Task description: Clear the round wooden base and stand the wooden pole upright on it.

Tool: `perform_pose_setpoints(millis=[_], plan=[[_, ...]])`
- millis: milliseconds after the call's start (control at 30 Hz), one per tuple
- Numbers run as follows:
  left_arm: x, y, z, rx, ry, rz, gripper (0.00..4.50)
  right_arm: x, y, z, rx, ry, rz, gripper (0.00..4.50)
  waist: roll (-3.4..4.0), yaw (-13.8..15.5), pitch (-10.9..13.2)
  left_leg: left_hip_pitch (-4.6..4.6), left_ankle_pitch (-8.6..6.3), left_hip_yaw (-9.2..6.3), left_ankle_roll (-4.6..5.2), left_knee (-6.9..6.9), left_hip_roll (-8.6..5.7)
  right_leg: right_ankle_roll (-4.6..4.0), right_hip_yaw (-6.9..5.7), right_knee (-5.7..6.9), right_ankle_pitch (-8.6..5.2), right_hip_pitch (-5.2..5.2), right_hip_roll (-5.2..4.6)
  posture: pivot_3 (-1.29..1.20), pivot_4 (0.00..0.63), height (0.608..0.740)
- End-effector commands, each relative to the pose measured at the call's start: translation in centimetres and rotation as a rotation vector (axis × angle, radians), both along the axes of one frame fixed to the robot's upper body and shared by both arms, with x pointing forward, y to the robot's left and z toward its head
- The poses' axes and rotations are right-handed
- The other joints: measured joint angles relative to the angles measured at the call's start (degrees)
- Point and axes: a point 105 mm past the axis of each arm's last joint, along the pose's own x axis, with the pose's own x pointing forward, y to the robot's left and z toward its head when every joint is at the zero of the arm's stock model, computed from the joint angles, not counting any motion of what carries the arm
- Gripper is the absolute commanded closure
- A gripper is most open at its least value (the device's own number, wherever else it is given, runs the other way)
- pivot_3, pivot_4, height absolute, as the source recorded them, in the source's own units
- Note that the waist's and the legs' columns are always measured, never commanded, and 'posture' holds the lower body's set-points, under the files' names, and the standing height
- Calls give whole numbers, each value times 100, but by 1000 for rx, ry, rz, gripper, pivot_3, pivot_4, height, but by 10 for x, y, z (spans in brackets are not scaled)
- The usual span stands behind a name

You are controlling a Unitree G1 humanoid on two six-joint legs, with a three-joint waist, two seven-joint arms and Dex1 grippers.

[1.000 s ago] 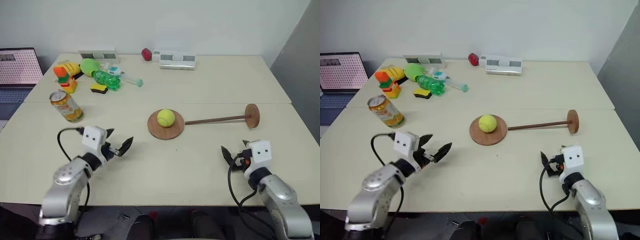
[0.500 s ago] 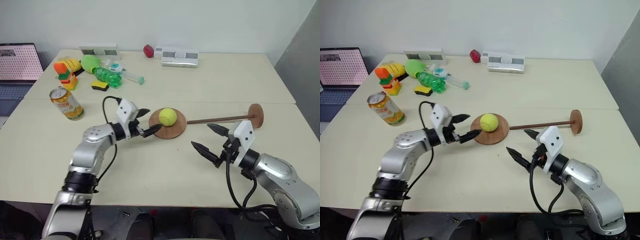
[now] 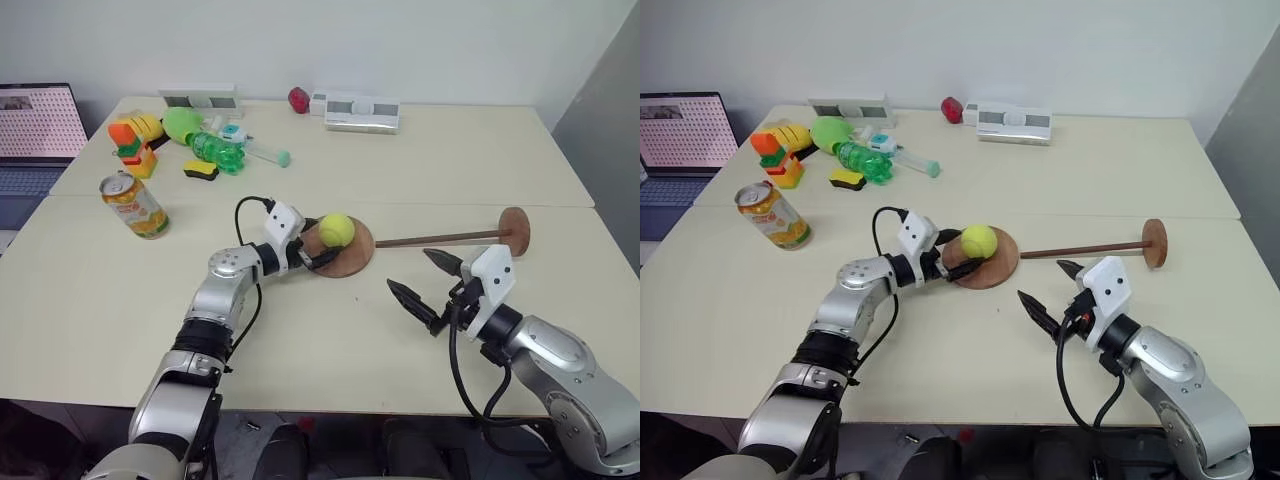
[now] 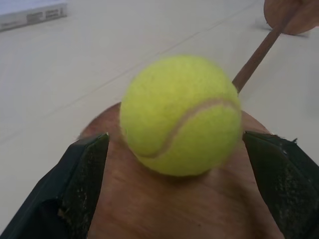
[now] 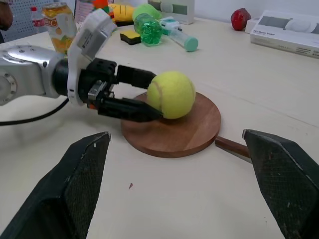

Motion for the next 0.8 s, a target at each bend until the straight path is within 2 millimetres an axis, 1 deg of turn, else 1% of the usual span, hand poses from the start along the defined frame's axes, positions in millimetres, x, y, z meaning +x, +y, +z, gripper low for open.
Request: perform_pose_setpoints(millis=[33, 100, 133, 167, 233, 333, 467, 533, 633, 667, 700, 800], plan=[[7, -5, 17, -16, -68, -10, 0, 0, -2, 17, 41, -56, -22, 31, 0, 0, 0, 0, 0, 0, 0, 0, 0, 0, 0, 0, 0, 0, 0, 0, 150, 740], [8, -6, 18, -29, -68, -10, 0, 1, 0, 19, 47, -58, -24, 31, 0, -5, 0, 1, 0, -1, 1, 0, 0, 0, -1, 3, 0, 0, 0, 0, 150, 740], [9, -6, 19, -38, -66, -9, 386, 1, 1, 20, 52, -59, -25, 0, 0, -5, 0, 1, 0, -1, 1, 0, 0, 0, 0, 4, 0, 0, 0, 0, 150, 740], [9, -6, 19, -42, -66, -11, 522, 1, 1, 21, 55, -59, -25, 0, 0, -6, 0, 1, 0, -1, 0, 1, 0, 0, 0, 5, 0, 0, 0, 0, 150, 740], [9, -7, 19, -43, -66, -12, 987, 1, 2, 22, 60, -56, -26, 0, 0, -6, 0, 1, 0, -1, 0, 1, 0, 0, 0, 6, 0, -1, 1, 0, 150, 740], [8, -4, 19, -46, -63, -11, 1383, 2, 2, 23, 64, -54, -26, 0, 0, -5, 0, 1, 1, -1, 0, 1, 0, 0, -1, 6, 0, -1, 1, 0, 150, 740], [9, -2, 21, -52, -68, 3, 1659, 4, 3, 25, 61, -57, -17, 0, 0, -5, 0, 1, 1, -2, 0, 2, 0, 0, -1, 9, 0, -1, 1, 0, 150, 740], [14, 4, 26, -56, -83, 48, 1673, 5, 6, 27, 53, -63, 6, 0, 0, -6, 0, 1, 1, -2, 0, 3, 0, 0, -1, 9, 0, -1, 1, 0, 150, 740], [21, 27, 42, -96, -105, 159, 1697, 5, 13, 30, 57, -60, 69, 0, 0, -20, 0, 1, 1, -1, 0, 3, 1, 0, 0, 11, 0, -3, 1, 0, 150, 740], [25, 40, 48, -110, -115, 219, 1697, 5, 16, 31, 46, -63, 97, 0, -1, -35, 0, 1, 1, -1, 1, 4, 2, 0, 0, 14, 0, -5, 2, 0, 150, 740], [28, 54, 54, -117, -130, 283, 1697, 4, 20, 32, 35, -63, 132, 0, -1, -51, 0, 1, 1, -1, 1, 4, 2, 0, 2, 17, 0, -8, 2, 0, 150, 740], [39, 107, 64, -147, -165, 564, 1697, 4, 31, 36, 10, -67, 225, 0, 0, -117, 0, 3, 1, 0, 1, 5, 2, 0, 5, 29, 0, -12, 1, 0, 150, 740]])
